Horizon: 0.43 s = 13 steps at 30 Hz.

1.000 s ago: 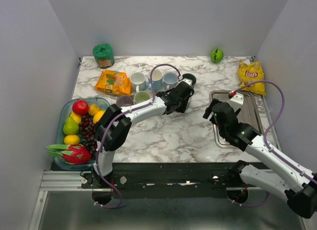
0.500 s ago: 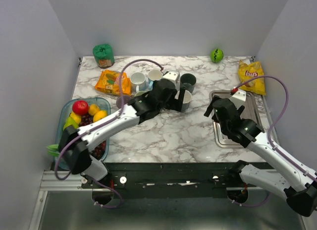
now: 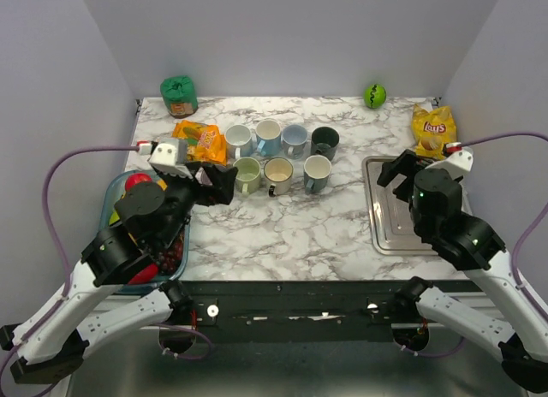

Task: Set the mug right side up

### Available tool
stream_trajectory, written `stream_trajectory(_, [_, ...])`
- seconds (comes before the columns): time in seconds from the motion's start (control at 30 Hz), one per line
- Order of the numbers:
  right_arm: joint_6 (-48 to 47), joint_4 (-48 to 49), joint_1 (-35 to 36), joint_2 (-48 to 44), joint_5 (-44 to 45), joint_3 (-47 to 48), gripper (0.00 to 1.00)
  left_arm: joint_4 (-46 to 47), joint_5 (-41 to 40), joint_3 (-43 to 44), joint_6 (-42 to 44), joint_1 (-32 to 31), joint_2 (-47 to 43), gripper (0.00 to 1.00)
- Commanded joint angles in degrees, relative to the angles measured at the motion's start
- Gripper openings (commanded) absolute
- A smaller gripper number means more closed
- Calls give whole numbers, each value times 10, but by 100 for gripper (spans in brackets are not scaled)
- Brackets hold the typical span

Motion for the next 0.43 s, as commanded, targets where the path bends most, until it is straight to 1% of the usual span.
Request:
stream_trajectory(0.0, [-40, -14, -2, -13, 10, 52, 100, -87, -73, 0, 0, -2, -36, 99])
stream_trajectory(0.13, [-48, -16, -2, -26, -4, 81, 100, -109, -86, 14, 7, -2, -57, 99])
stream_trajectory(0.4, [-62, 6, -2, -49, -27, 88, 100, -116, -99, 13, 26, -2, -59, 99])
